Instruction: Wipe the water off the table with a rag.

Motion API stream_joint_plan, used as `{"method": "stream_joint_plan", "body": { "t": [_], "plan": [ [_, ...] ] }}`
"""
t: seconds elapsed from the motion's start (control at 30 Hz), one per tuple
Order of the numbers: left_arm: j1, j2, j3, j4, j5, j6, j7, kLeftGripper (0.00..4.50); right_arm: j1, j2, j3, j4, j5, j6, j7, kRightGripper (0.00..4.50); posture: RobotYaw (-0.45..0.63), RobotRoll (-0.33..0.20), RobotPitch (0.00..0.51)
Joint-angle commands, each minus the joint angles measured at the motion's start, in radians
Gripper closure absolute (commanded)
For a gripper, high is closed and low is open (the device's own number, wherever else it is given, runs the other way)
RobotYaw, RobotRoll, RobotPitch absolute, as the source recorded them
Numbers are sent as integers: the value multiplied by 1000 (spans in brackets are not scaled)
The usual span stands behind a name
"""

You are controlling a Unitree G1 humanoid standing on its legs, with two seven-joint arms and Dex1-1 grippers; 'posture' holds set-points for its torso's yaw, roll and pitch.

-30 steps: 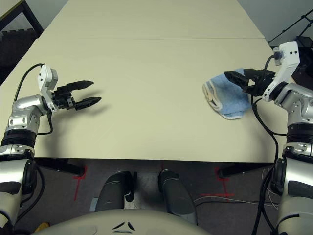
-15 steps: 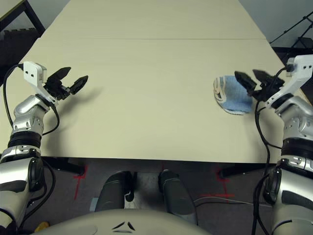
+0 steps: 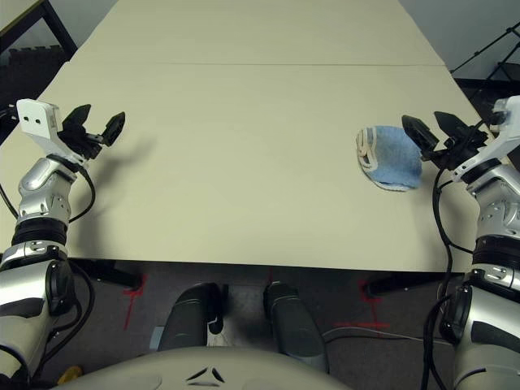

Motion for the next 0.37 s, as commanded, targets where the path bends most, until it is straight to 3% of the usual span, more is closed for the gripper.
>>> {"method": "stream_joint_plan", "body": {
  "t": [0.03, 0.37],
  "plan": [
    [-35, 20, 10, 52, 19, -33, 43, 0, 7, 9, -47, 50, 13, -78, -42, 23, -211, 0, 169],
    [-61, 18, 11, 131, 31, -94, 117, 0, -41, 10, -60, 138, 11, -185, -95, 23, -206, 0, 149]
  ]
}}
